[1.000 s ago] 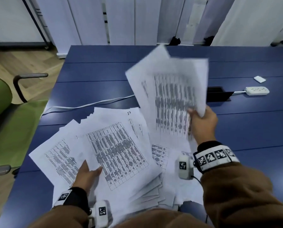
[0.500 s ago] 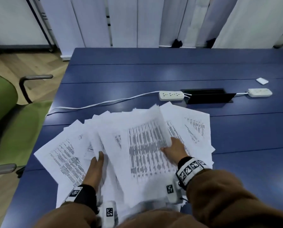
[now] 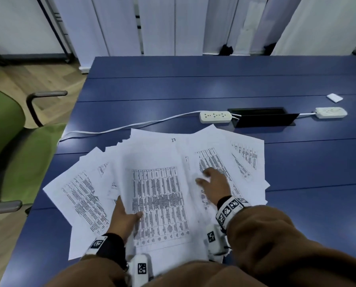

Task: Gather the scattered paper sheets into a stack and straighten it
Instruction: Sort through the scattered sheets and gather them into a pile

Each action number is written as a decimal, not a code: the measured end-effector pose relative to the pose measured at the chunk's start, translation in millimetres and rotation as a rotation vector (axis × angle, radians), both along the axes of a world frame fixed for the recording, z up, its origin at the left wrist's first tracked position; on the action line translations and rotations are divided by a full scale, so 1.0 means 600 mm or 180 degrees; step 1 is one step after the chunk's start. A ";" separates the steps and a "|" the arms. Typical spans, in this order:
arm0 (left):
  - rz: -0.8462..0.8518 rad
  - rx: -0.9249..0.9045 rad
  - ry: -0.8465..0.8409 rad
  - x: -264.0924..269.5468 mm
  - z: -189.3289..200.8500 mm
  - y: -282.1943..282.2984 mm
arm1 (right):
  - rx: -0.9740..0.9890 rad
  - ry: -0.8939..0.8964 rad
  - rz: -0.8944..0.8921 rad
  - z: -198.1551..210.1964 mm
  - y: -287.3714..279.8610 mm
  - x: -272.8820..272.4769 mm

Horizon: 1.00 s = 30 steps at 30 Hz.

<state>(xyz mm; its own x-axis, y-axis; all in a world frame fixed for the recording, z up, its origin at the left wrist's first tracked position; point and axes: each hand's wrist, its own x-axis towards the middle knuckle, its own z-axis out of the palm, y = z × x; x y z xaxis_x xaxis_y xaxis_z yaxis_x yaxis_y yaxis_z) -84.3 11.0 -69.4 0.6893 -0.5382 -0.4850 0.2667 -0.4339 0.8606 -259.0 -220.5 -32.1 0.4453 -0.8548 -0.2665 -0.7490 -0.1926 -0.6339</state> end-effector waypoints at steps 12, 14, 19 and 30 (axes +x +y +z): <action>0.1098 0.0035 0.0677 0.054 -0.027 0.070 | -0.0676 0.1781 0.0975 -0.028 -0.026 -0.021; 0.1053 0.0168 0.0666 0.049 -0.034 0.072 | -0.0553 0.1660 0.1001 -0.031 -0.033 -0.018; 0.1058 0.0059 0.0711 0.036 -0.035 0.071 | 0.0339 0.1297 0.1094 -0.031 -0.047 -0.018; 0.0581 0.0441 0.0466 0.042 -0.038 0.066 | 0.0647 -0.0101 0.0301 0.012 -0.039 0.029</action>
